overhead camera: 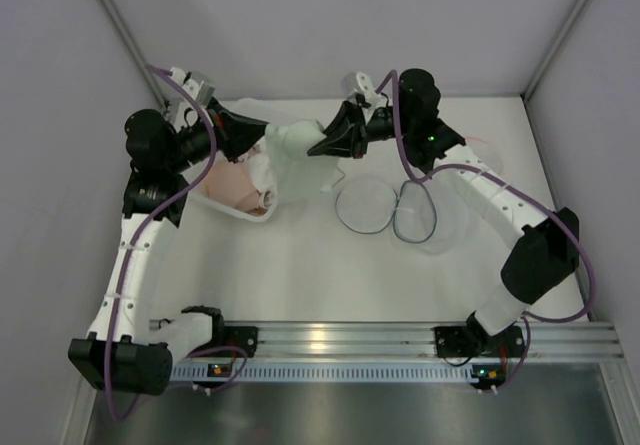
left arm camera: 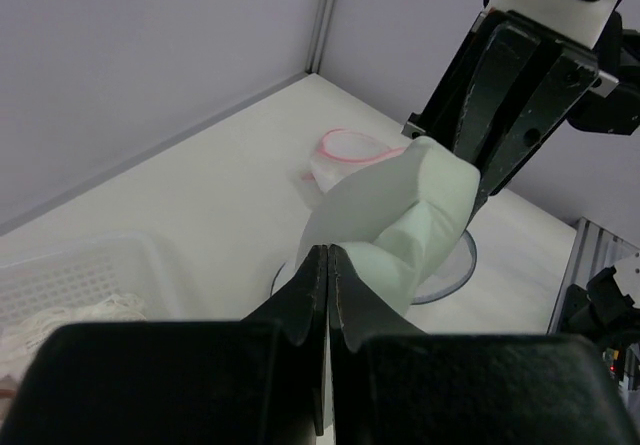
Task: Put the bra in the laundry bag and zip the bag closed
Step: Pick up the bra from the bin.
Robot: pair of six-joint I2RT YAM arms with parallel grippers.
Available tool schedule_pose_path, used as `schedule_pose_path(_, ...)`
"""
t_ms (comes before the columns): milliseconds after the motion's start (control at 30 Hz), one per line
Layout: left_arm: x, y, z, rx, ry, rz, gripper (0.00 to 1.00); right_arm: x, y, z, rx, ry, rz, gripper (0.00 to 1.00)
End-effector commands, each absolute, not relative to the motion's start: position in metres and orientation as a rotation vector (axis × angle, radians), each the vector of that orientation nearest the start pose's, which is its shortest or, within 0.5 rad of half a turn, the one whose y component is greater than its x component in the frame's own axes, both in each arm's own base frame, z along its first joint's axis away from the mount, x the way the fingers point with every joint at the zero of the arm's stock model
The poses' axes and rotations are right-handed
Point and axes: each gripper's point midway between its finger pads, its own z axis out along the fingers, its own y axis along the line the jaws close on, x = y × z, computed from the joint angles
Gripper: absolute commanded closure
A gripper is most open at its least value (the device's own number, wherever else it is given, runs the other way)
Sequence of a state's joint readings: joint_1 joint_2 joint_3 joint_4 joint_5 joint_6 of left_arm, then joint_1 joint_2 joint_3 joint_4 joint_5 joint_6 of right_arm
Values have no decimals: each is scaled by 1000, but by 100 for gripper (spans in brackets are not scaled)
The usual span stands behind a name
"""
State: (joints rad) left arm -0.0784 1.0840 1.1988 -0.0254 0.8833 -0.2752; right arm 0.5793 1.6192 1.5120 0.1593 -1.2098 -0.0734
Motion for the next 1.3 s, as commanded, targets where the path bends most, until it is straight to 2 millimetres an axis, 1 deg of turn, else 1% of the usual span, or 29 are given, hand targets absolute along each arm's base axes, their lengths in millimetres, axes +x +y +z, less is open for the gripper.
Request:
schedule_pose_path(0, 295, -162, 445, 563, 1367, -877, 100, 277, 372, 383, -1371, 983, 1256, 93)
schedule_pose_path(67, 296, -162, 444, 545, 1377, -887, 100, 282, 374, 380, -1357, 1014, 1259, 90)
schedule_pose_path(133, 298, -163, 442, 535, 1386, -896, 100, 285, 374, 380, -1345, 1028, 1250, 90)
schedule_pose_path(267, 301, -163, 443, 520, 1392, -904, 100, 288, 375, 378, -1333, 1039, 1247, 91)
schedule_pose_path(367, 302, -164, 443, 524, 1393, -910, 100, 288, 376, 381, -1315, 1025, 1251, 93)
schedule_pose_path(400, 306, -160, 444, 489, 1404, -891, 100, 289, 376, 378, -1305, 1029, 1246, 94)
schedule_pose_path(433, 310, -156, 445, 437, 1430, -880, 98, 291, 375, 383, -1292, 1000, 1218, 95)
schedule_pose_path(467, 316, -150, 429, 342, 1535, -884, 88, 290, 374, 386, -1288, 993, 1206, 96)
schedule_pose_path(500, 328, -142, 439, 254, 1561, -850, 77, 292, 373, 383, -1290, 998, 1193, 97)
schedule_pose_path(533, 330, -142, 438, 204, 1603, -882, 58, 291, 374, 379, -1296, 1022, 1188, 97)
schedule_pose_path(600, 330, -148, 440, 164, 1637, -961, 40, 296, 373, 379, -1307, 1015, 1140, 98)
schedule_pose_path(633, 324, -155, 444, 130, 1640, -1054, 31, 298, 372, 377, -1306, 1022, 1131, 98)
schedule_pose_path(667, 322, -158, 447, 127, 1629, -1092, 16, 299, 373, 376, -1311, 1023, 1127, 98)
schedule_pose_path(700, 322, -158, 447, 111, 1628, -1111, 6, 299, 373, 376, -1309, 1023, 1124, 98)
schedule_pose_path(800, 330, -148, 445, 1, 1651, -1066, 1, 299, 373, 376, -1310, 1019, 1123, 98)
schedule_pose_path(833, 333, -145, 438, -52, 1687, -1054, 1, 298, 374, 376, -1314, 1015, 1121, 98)
schedule_pose_path(867, 335, -144, 435, -69, 1700, -1055, 1, 298, 374, 376, -1314, 1016, 1120, 98)
schedule_pose_path(1000, 345, -145, 413, -172, 1764, -1091, 4, 297, 375, 378, -1319, 1004, 1117, 98)
schedule_pose_path(1100, 350, -148, 403, -212, 1791, -1130, 6, 295, 376, 378, -1328, 996, 1127, 99)
schedule_pose_path(1167, 352, -150, 403, -225, 1792, -1153, 8, 293, 376, 378, -1331, 992, 1130, 99)
schedule_pose_path(1200, 354, -153, 406, -205, 1775, -1180, 9, 292, 376, 379, -1334, 988, 1130, 99)
schedule_pose_path(1267, 355, -158, 407, -215, 1782, -1229, 14, 292, 377, 379, -1333, 989, 1129, 99)
